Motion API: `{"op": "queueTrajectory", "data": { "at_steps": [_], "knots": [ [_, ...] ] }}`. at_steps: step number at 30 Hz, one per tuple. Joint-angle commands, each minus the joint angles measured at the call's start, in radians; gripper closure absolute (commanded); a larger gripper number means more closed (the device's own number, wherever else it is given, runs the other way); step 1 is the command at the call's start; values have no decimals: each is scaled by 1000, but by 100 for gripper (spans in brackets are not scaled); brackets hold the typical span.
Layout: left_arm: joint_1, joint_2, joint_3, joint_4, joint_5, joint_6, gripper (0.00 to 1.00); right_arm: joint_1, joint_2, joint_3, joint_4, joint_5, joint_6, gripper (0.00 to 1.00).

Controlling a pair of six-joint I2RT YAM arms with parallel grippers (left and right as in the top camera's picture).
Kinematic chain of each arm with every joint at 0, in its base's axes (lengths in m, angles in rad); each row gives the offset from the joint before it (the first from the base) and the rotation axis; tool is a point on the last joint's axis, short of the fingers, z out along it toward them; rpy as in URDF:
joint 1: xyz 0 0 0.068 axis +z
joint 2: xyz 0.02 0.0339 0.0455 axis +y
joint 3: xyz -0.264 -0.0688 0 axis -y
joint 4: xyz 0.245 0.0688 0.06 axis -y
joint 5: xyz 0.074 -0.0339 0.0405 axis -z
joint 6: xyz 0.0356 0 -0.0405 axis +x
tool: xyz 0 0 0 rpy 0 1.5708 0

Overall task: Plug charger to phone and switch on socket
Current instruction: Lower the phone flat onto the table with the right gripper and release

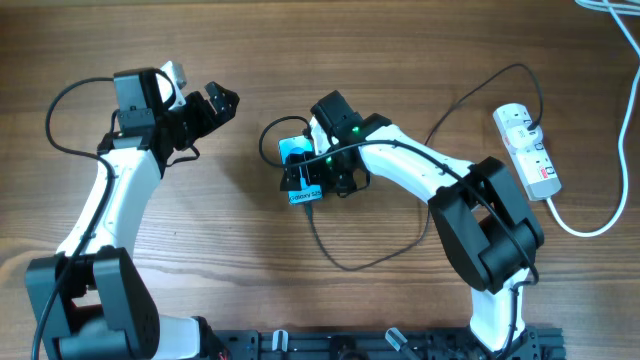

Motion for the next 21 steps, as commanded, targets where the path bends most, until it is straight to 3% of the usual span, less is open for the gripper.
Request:
{"op": "queueTrajectory", "data": {
  "at_steps": [1, 21],
  "knots": [
    [2, -3, 1, 2, -9, 9, 0, 11, 80, -51, -6, 29, 3, 0],
    [2, -3, 1, 2, -9, 9, 0, 11, 80, -51, 18, 29, 3, 0]
  ]
}}
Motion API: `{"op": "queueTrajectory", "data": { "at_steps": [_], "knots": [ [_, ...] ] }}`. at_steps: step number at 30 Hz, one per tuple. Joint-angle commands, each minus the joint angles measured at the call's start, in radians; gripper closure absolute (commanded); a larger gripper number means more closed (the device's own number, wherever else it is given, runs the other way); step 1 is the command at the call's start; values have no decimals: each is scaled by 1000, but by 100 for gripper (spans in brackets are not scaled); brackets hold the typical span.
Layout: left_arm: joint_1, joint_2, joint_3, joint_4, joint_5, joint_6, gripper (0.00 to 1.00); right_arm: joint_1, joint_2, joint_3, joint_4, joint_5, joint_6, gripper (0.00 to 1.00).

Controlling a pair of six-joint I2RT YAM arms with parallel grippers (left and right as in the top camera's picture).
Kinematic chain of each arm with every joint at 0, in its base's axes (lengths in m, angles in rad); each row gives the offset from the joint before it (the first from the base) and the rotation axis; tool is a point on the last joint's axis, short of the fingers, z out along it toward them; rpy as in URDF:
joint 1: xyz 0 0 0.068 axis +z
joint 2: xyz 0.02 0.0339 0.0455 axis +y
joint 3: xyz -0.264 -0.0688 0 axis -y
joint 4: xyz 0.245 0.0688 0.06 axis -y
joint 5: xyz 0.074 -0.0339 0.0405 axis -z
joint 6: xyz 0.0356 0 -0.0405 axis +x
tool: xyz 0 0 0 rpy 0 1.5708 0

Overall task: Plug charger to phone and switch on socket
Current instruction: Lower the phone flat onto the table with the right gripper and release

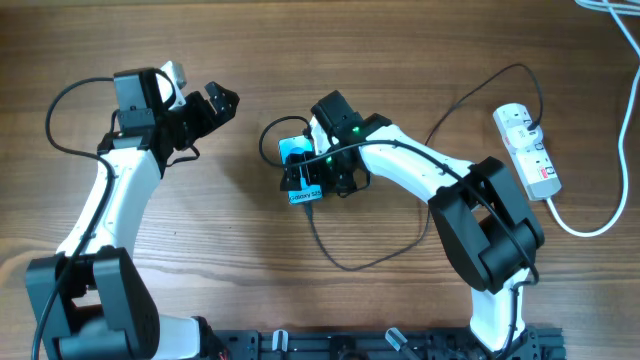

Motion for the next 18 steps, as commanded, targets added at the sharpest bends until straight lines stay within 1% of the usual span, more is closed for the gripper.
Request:
{"op": "queueTrajectory", "data": {
  "at_steps": [1, 18],
  "knots": [
    [2, -3, 1, 2, -9, 8, 0, 12, 80, -50, 13, 32, 2, 0],
    [2, -3, 1, 2, -9, 9, 0, 12, 80, -50, 11, 59, 4, 0]
  ]
}}
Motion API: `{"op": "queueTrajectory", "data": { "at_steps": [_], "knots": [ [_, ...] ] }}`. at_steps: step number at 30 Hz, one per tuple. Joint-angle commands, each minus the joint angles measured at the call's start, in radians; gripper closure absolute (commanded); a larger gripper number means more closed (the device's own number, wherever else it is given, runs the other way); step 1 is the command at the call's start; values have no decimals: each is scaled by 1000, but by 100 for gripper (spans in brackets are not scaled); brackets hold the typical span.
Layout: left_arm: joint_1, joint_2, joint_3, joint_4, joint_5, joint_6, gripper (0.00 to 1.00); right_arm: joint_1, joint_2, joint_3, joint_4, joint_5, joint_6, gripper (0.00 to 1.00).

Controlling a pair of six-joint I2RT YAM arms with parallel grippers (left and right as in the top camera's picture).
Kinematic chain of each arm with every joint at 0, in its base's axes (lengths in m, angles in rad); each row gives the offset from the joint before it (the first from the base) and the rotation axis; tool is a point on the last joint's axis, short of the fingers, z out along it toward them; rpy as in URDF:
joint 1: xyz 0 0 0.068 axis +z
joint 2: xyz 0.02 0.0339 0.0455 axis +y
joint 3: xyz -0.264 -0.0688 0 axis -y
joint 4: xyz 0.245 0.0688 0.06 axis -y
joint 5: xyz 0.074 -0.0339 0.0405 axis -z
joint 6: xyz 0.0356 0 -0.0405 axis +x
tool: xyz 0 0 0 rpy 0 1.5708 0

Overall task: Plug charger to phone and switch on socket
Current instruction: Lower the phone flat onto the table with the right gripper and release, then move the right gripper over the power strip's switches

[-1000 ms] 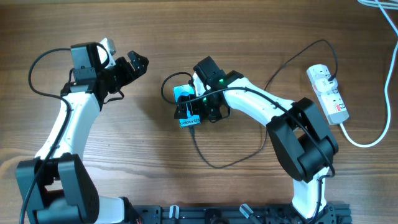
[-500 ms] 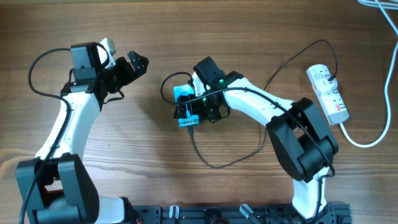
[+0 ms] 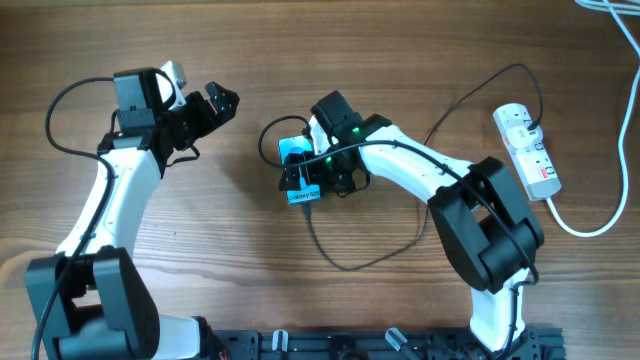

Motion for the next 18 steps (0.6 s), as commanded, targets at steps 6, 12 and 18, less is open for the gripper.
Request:
{"op": "queueTrajectory", "data": {
  "at_steps": [6, 12, 18],
  "knots": [
    [2, -3, 1, 2, -10, 9, 0, -36, -45, 74, -131, 81, -30, 0],
    [2, -3, 1, 2, -10, 9, 0, -227, -290, 150, -219, 201, -27, 0],
    [2, -3, 1, 2, -10, 9, 0, -556, -360, 149, -284, 296, -26, 0]
  ]
}}
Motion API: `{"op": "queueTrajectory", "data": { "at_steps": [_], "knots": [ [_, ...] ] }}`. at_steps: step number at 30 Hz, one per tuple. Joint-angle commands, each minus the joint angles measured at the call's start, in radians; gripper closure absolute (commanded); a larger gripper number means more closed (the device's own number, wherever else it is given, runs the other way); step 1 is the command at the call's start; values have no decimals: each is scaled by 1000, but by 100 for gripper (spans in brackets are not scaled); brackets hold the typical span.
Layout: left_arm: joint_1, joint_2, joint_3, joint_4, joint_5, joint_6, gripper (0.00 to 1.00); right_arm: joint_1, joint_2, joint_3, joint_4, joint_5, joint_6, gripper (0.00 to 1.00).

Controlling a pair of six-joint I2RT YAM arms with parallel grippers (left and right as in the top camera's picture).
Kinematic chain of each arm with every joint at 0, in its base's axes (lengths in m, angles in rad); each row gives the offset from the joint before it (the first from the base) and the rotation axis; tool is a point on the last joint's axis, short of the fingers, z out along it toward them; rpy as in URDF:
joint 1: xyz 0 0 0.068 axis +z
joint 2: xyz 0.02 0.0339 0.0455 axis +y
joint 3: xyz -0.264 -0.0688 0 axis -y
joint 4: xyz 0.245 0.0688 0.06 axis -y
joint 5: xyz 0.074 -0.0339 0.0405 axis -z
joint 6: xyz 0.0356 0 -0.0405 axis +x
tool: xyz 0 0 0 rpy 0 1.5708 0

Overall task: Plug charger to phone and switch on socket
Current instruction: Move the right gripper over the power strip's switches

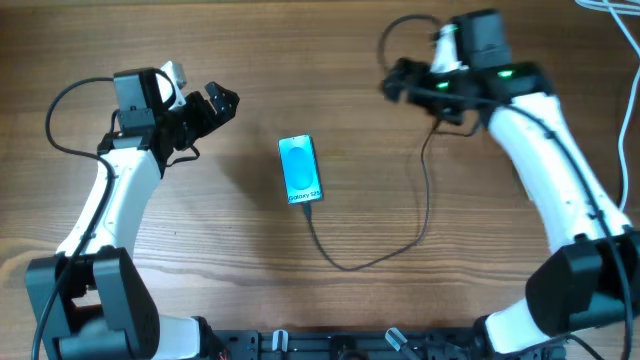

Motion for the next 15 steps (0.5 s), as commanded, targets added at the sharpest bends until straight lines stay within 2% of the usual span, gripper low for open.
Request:
{"op": "queueTrajectory", "data": {
  "at_steps": [1, 5, 8, 13, 15],
  "knots": [
    [2, -3, 1, 2, -9, 9, 0, -151, -6, 8, -80, 81, -13, 0],
    [2, -3, 1, 2, -10, 9, 0, -291, -6, 8, -208, 156, -14, 0],
    [2, -3, 1, 2, -10, 9, 0, -337, -6, 6, -271, 384, -3, 0],
    [2, -3, 1, 2, -10, 9, 0, -418, -6, -31, -284, 611, 161, 1],
    [2, -3, 1, 2, -9, 9, 0, -457, -5, -49, -280, 639, 218, 0]
  ]
}}
